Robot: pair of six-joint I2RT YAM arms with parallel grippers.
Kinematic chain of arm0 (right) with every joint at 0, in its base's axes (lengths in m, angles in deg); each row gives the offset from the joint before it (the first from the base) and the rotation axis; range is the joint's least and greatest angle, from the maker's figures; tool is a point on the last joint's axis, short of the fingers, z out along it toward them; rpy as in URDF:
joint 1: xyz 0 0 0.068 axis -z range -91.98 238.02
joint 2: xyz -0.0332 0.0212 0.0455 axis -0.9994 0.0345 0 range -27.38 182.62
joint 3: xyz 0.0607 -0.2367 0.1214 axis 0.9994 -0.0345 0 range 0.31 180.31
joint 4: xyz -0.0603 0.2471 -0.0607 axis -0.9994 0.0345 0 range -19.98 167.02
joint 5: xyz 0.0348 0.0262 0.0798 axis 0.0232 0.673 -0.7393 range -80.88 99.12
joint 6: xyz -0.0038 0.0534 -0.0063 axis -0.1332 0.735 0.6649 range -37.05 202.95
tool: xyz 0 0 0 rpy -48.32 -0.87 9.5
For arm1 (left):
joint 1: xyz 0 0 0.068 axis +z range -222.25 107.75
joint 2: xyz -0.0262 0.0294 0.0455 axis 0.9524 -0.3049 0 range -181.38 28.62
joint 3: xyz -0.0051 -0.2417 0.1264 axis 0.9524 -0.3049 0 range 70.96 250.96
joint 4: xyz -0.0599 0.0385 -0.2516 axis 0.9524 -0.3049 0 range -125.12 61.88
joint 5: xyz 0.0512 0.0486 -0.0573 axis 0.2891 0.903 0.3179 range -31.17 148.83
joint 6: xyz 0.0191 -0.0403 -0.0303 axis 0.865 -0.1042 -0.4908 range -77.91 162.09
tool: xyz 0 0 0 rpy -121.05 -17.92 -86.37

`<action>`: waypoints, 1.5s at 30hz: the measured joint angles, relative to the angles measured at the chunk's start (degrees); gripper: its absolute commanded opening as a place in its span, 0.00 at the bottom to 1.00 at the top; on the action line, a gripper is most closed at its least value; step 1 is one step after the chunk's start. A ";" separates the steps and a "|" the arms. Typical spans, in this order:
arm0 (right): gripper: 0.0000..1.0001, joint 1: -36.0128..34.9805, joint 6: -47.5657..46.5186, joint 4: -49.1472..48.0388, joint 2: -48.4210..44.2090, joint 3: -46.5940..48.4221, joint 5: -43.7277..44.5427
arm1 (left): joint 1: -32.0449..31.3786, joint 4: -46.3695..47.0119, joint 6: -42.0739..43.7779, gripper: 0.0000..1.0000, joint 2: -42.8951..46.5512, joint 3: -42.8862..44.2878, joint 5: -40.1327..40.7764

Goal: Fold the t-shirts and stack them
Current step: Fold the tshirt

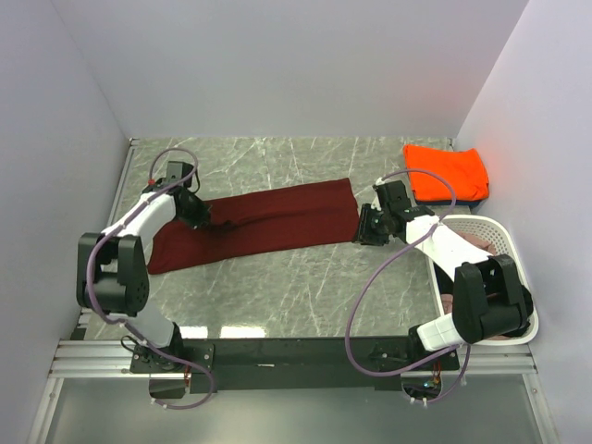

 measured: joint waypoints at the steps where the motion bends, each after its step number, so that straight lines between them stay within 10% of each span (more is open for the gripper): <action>1: 0.37 0.00 -0.02 0.00 -0.02 0.00 0.02 | -0.22 0.00 -0.39 0.03 0.76 0.00 -0.17; 15: 0.37 0.00 -0.37 0.02 -1.14 -1.33 0.00 | -4.22 3.04 -7.30 0.16 11.58 -10.97 -1.73; 26: 0.37 0.00 -0.37 0.00 -1.14 -1.90 -0.28 | -5.95 4.28 -6.45 0.54 13.44 -16.92 -1.01; 37: 0.36 -1.99 0.37 -5.75 -2.47 -2.38 -8.96 | 9.05 6.27 5.88 0.91 14.03 -9.84 0.11; 45: 0.37 -10.45 7.32 -17.70 6.93 2.58 -15.21 | 12.20 10.43 15.23 0.91 1.73 -3.63 -4.24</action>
